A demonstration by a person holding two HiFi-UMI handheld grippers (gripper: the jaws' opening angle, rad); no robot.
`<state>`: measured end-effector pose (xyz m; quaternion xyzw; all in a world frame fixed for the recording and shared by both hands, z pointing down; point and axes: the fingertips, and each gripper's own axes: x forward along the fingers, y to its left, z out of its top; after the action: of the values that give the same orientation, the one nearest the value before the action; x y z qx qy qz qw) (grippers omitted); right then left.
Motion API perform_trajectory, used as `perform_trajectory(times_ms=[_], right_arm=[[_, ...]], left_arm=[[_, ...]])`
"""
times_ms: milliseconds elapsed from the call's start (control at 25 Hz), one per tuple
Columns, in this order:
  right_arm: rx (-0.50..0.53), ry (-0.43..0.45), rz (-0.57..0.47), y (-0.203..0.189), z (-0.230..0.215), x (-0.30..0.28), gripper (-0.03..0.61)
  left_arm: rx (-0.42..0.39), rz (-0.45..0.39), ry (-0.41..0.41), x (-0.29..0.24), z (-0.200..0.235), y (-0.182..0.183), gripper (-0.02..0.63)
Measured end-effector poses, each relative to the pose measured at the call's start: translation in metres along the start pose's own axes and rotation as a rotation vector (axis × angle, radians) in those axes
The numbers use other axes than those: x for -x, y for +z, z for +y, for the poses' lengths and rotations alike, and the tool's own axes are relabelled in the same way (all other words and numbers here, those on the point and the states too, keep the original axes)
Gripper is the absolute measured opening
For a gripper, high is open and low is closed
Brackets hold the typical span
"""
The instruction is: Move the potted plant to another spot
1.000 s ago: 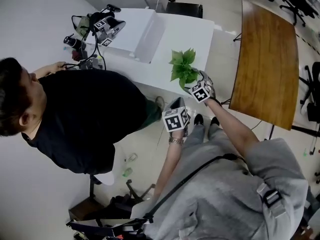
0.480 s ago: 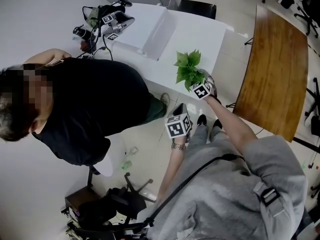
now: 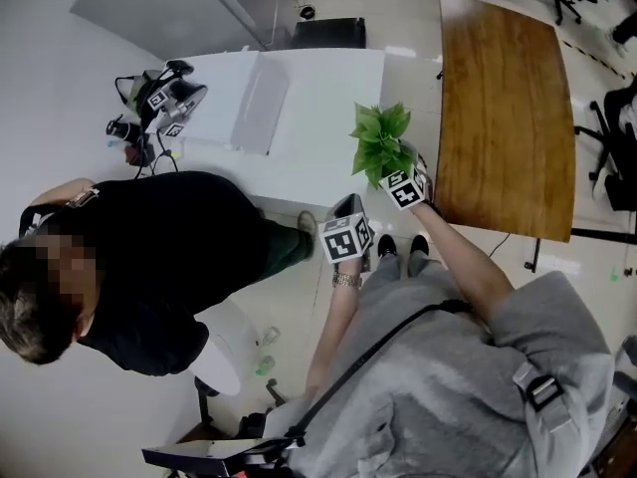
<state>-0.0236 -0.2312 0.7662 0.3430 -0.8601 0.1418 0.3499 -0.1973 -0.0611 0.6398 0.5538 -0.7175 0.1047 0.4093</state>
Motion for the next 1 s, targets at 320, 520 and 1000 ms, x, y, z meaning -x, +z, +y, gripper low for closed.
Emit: perform_trajectory(times_ms=[320,520,1000], right_arm=[[-0.062,-0.103,0.004,-0.026,-0.064,0.012,0.540],[-0.185,-0.206,0.028,-0.074,-0.118,0.039,0.541],[-0.180,-0.204,0.036,-0.120,-0.141,0.036,0.556]], left_arm=[[-0.224,0.084,-0.224,-0.073,-0.140,0.007,0.008],[-0.276,0.132,-0.316,-0.092,-0.207,-0.006,0.008],[-0.367,0.186,-0.351,-0.094,-0.258,-0.036,0.009]])
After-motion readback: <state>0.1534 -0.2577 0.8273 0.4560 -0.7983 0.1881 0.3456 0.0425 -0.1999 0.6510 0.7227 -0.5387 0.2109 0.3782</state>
